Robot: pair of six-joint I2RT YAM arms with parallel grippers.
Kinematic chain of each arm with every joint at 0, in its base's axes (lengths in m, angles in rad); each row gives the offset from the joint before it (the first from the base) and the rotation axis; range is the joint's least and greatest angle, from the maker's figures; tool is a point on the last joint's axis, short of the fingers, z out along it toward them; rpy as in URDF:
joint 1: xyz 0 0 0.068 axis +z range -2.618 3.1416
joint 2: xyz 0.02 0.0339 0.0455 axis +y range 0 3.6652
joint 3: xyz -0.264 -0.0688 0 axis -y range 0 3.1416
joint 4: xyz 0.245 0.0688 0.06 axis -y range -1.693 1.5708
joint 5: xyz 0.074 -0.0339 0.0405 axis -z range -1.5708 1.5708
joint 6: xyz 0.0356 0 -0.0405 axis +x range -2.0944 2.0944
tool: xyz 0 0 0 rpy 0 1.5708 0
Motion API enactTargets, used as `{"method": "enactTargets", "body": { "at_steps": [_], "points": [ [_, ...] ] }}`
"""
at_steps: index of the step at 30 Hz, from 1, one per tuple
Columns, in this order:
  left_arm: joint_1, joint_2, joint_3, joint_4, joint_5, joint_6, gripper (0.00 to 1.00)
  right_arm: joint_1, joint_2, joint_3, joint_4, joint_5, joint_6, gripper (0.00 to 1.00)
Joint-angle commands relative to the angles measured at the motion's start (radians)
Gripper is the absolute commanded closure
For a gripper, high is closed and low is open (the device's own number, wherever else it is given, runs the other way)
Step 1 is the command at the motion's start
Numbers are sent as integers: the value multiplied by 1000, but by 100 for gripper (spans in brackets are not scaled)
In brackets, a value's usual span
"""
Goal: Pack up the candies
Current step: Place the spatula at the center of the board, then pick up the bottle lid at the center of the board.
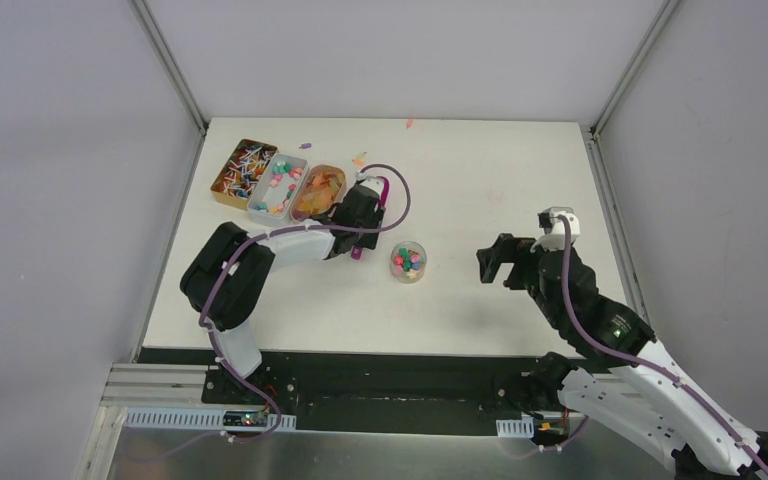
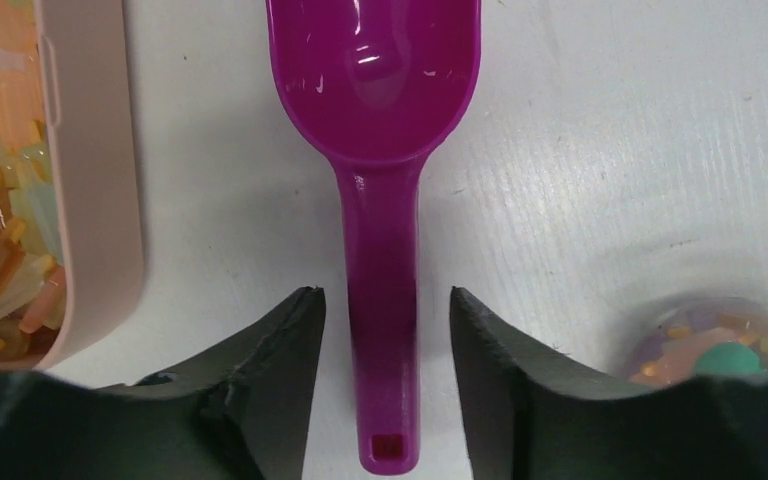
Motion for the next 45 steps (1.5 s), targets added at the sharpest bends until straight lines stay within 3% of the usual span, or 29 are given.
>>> {"method": "enactTargets", "body": {
  "at_steps": [1,5,10,15,18,24,28,37,45],
  "points": [
    [11,-79,-1,16,34,3,46,4,4,-12,-29,59,81,0],
    [11,-140,34,-25,30,32,38,2,43,-20,-58,113,165,0],
    [11,-279,74,-74,73,84,2,-2,168,4,-54,162,223,0],
    [12,-435,80,-119,149,156,1,-40,320,25,-33,174,223,0],
    [10,-518,88,-181,166,202,1,-122,397,26,-24,146,224,0],
    [10,-710,18,-225,200,209,1,-433,433,-23,14,-29,245,0],
    [10,-828,-73,-227,138,222,1,-617,468,-29,-55,-33,381,0],
    [10,-897,-179,-254,72,268,1,-934,631,18,-298,-44,608,0],
    [10,-934,-195,-234,50,270,1,-1078,669,-3,-307,32,622,0]
  ]
}}
